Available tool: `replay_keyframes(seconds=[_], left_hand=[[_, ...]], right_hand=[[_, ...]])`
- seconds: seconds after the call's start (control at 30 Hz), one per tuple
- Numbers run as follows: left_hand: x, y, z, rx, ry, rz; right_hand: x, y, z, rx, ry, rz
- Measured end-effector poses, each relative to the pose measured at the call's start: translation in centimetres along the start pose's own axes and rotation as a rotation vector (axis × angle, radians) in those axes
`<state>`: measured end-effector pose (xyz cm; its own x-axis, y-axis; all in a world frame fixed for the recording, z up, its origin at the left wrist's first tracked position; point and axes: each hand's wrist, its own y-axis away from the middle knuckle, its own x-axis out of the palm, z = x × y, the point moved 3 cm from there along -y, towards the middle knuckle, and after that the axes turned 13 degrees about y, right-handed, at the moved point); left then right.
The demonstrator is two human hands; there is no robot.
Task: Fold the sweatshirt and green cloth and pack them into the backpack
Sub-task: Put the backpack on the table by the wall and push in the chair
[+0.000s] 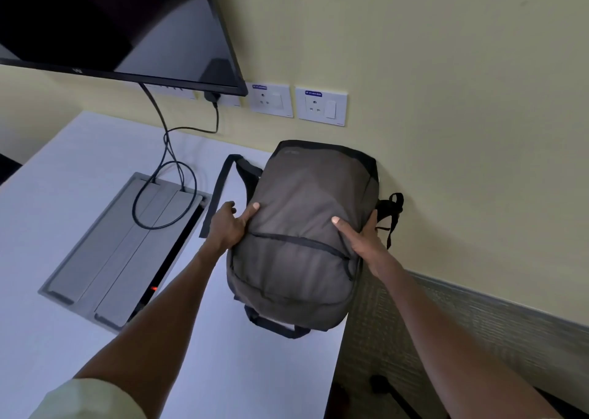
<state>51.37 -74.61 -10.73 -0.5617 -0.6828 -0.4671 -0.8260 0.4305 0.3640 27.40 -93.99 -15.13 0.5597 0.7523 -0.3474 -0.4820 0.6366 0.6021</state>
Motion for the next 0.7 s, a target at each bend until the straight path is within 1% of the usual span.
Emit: replay_keyframes(seconds=[0.07,0.13,0.27,0.43,0.53,0.7], left_hand=[[-1.3,1.8,0.9,0.029,0.001,-0.045],[-2.6,3.7,1.7,0.050,-0.014,-0.071],[-5.0,7.9,3.3,0.110,-0.062,-0.070],[-7.4,15.1,5.5,0.153,-0.025,-0.052],[-9.1,19.9,7.1,0.201,-0.024,-0.037],[-12.1,27.8,10.1,0.299,-0.052,-0.029]], right_hand=[[0.1,1.0,0.1,-0.013,-0.008,-0.002],[0.3,2.3,0.2,-0.034,-0.031,-0.056],[1.4,6.0,-0.1,-0.068,-0.046,-0.186],[3.5,13.3,-1.7,-0.143,0.025,-0.243],[5.4,18.7,-2.8,-0.182,0.113,-0.249],[8.9,27.2,-5.7,-0.263,0.399,-0.280]])
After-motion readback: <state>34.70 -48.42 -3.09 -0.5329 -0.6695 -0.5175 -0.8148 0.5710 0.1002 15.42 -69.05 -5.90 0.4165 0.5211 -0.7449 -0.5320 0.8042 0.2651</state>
